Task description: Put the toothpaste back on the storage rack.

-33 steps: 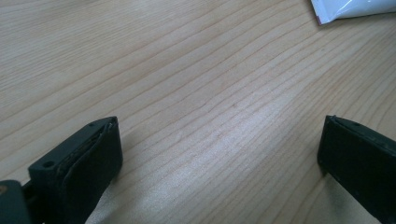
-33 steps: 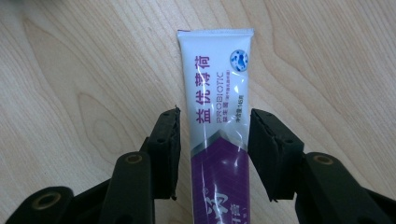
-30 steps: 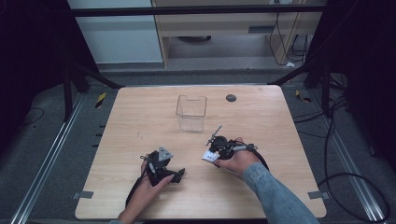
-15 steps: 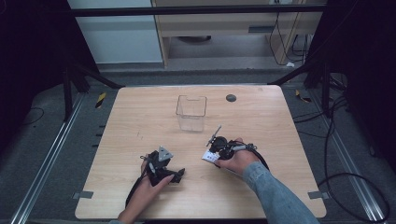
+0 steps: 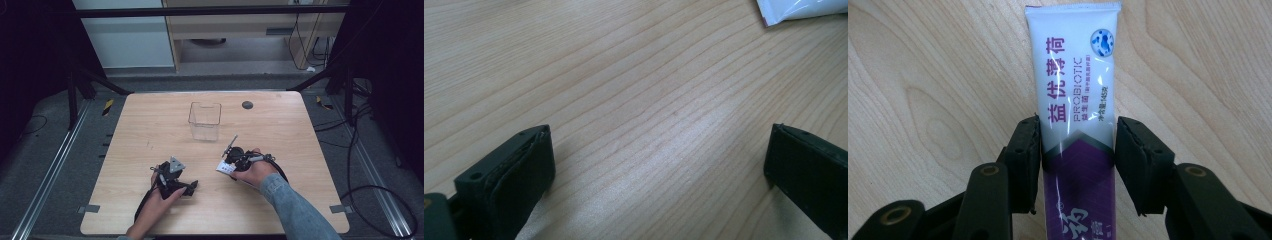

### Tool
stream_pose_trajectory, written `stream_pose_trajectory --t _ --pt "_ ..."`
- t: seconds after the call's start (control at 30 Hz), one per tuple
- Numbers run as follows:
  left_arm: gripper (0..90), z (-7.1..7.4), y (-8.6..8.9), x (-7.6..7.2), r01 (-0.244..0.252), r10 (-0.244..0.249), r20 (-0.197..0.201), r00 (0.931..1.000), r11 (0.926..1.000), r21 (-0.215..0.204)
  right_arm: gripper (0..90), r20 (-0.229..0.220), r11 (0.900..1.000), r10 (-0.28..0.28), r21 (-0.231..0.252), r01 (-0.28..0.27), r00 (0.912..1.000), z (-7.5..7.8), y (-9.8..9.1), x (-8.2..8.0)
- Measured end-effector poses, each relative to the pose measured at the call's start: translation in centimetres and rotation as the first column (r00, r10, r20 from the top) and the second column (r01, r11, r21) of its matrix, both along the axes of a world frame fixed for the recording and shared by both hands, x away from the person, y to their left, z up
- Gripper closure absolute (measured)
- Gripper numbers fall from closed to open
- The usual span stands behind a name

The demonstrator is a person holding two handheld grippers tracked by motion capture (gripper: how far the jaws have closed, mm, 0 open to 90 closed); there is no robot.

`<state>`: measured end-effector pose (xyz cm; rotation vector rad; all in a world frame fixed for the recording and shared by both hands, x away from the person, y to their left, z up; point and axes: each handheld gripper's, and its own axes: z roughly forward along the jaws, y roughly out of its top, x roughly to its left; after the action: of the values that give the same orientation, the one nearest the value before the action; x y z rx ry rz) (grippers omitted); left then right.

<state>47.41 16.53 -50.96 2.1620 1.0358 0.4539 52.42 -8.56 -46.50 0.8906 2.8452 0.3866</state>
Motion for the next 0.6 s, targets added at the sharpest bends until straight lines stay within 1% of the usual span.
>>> stream_pose_trajectory --t 0.3,0.37,0.6 --pt "0.0 0.0 0.0 0.0 0.0 0.0 0.0 1.0 1.0 0.0 53.6 -0.02 0.9999 -0.003 0.01 0.003 0.9998 -0.12 -0.17 0.27" --pt "0.0 0.0 0.0 0.0 0.0 0.0 0.0 1.0 1.0 0.0 53.6 -0.03 0.9999 -0.011 0.009 0.011 0.9995 -0.11 -0.16 0.29" --pt "0.0 0.0 0.0 0.0 0.0 0.0 0.0 1.0 1.0 0.0 53.9 -0.035 0.9999 -0.012 0.008 0.013 0.9993 -0.19 -0.19 0.39"
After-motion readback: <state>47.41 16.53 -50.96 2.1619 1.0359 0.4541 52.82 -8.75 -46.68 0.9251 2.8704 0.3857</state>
